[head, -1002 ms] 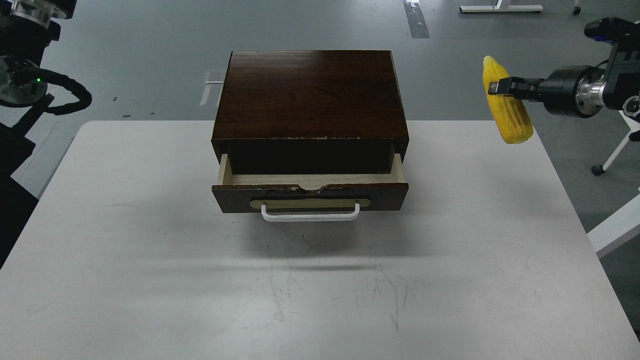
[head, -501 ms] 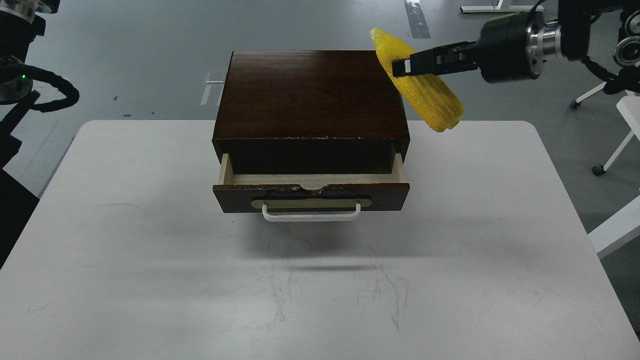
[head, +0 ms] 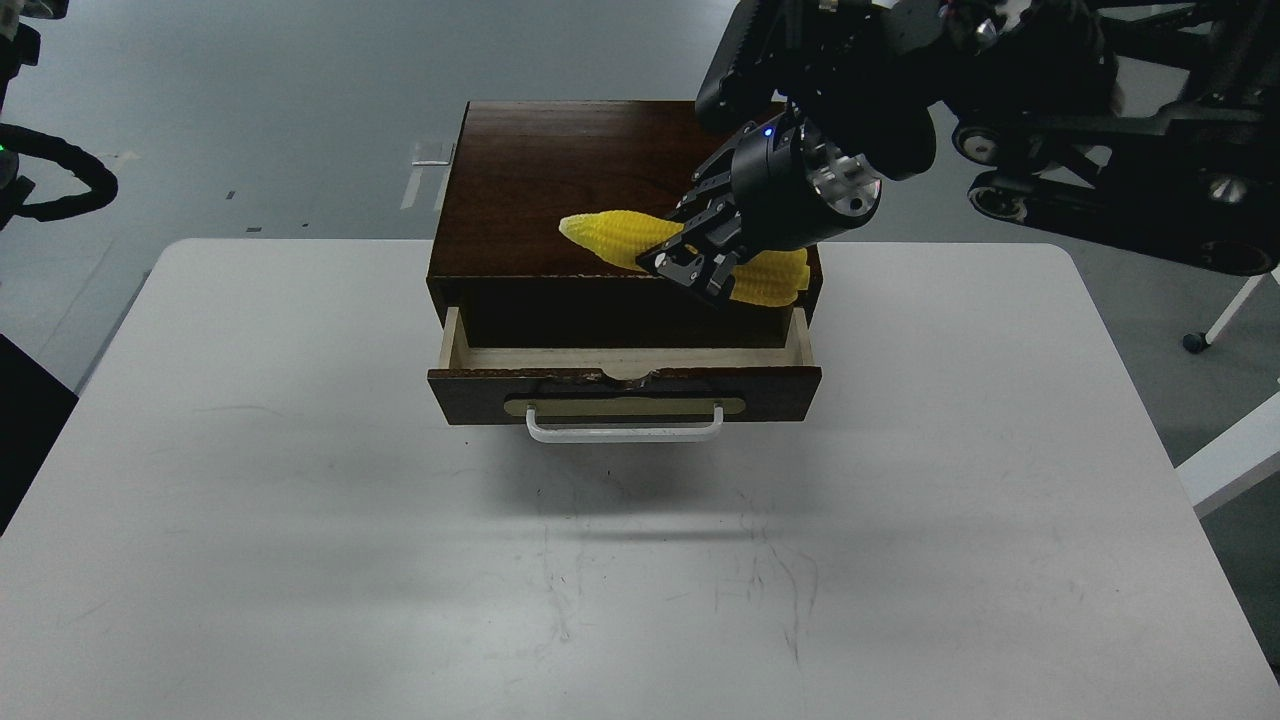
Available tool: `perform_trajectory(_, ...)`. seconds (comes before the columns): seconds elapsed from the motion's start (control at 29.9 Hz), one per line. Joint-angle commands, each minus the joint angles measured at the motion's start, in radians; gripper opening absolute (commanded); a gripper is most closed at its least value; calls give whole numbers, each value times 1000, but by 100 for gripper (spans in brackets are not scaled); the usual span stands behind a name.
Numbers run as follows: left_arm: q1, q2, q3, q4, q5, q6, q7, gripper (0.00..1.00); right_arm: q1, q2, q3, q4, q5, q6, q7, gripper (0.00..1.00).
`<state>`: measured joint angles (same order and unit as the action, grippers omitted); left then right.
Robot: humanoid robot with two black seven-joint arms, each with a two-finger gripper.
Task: Put corn in drawer with both arms
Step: 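Lower the corn into the open drawer with the right hand, then release the corn and withdraw the right hand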
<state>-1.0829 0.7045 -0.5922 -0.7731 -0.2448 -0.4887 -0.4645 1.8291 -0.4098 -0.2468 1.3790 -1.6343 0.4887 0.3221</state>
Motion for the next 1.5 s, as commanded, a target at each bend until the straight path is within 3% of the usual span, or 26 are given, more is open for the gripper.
perform_trajectory(0.0, -2, 3, 0, 0, -2, 0, 0, 98, -17, 20, -3, 15, -83, 0, 0, 1)
perform_trajectory(0.4, 3, 3, -11, 0, -4, 0, 0, 98, -113, 34, -9, 11, -269, 0, 0, 3)
perform_trajectory(0.47, 5, 3, -11, 0, -4, 0, 0, 98, -117, 40, -9, 11, -269, 0, 0, 9)
perform_trajectory(0.67, 5, 3, -11, 0, -4, 0, 0, 98, -128, 51, -9, 8, -268, -6, 0, 58)
perform_trajectory(0.8, 5, 4, -11, 0, -5, 0, -2, 98, -128, 51, -9, 6, -268, -6, 0, 65)
perform_trajectory(1.14, 5, 4, -11, 1, -5, 0, 0, 98, -116, 49, -6, 5, -256, -6, -1, 67)
perform_trajectory(1.3, 5, 18, -11, 0, -5, 0, 0, 98, -114, 39, 76, -18, -214, -7, 0, 80)
perform_trajectory(1.34, 5, 19, -11, 0, -5, 0, 0, 98, -120, 37, 137, -32, -164, -4, -1, 94)
perform_trajectory(1.37, 5, 19, -11, 0, -5, 0, 0, 98, -123, 28, 180, -43, -98, 0, -3, 97)
perform_trajectory(1.47, 5, 19, -11, 0, -5, 0, 0, 98, -114, 0, 227, -72, 51, 0, -6, 99)
